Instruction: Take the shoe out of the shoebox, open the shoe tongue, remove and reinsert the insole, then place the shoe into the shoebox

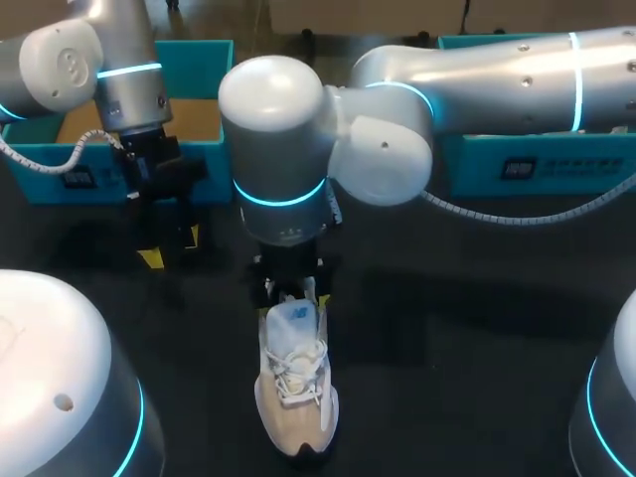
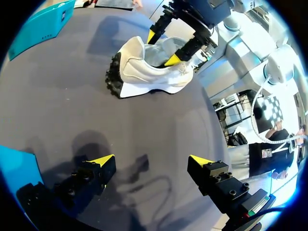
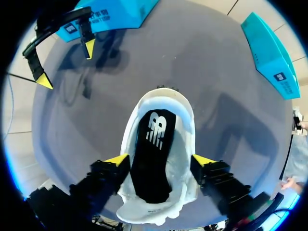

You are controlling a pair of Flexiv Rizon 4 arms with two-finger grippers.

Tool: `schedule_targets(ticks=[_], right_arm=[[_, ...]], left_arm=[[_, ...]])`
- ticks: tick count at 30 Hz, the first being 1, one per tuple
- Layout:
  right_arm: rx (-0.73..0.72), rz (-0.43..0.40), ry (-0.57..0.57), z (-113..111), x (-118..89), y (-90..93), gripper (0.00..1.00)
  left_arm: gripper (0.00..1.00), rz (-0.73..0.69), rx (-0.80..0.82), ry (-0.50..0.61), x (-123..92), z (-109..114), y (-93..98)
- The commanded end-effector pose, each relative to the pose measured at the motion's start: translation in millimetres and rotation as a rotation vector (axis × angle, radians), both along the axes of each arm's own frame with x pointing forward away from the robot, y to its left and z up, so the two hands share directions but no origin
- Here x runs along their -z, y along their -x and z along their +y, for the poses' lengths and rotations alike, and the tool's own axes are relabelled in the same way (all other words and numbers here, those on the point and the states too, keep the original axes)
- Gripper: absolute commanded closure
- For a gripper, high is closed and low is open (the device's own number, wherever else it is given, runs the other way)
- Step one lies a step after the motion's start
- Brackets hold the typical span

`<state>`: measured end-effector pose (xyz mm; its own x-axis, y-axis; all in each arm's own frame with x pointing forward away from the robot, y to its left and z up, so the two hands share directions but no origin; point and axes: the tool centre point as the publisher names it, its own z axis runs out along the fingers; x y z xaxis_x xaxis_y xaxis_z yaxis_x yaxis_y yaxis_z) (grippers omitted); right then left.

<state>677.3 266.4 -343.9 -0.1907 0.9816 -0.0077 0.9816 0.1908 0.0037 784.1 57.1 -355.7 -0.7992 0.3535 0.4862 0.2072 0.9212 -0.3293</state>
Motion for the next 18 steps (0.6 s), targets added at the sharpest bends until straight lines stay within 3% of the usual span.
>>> schedule_targets(ticks=[1, 10, 18], right_arm=[[0.0, 0.012, 0.002, 1, 2, -0.6, 0.0], [0.022, 0.039, -0.023, 1, 7, 3.0, 0.0], [0.078, 0.052, -0.036, -1, 5, 20.1, 0.0]], left_arm=[[0.0, 0.011, 0.004, 0.001, 3, 1, -4.7], [0.0, 0.019, 0.003, 0.002, 7, 0, -11.2], [0.0, 0.025, 0.007, -0.001, 8, -5, -14.5]])
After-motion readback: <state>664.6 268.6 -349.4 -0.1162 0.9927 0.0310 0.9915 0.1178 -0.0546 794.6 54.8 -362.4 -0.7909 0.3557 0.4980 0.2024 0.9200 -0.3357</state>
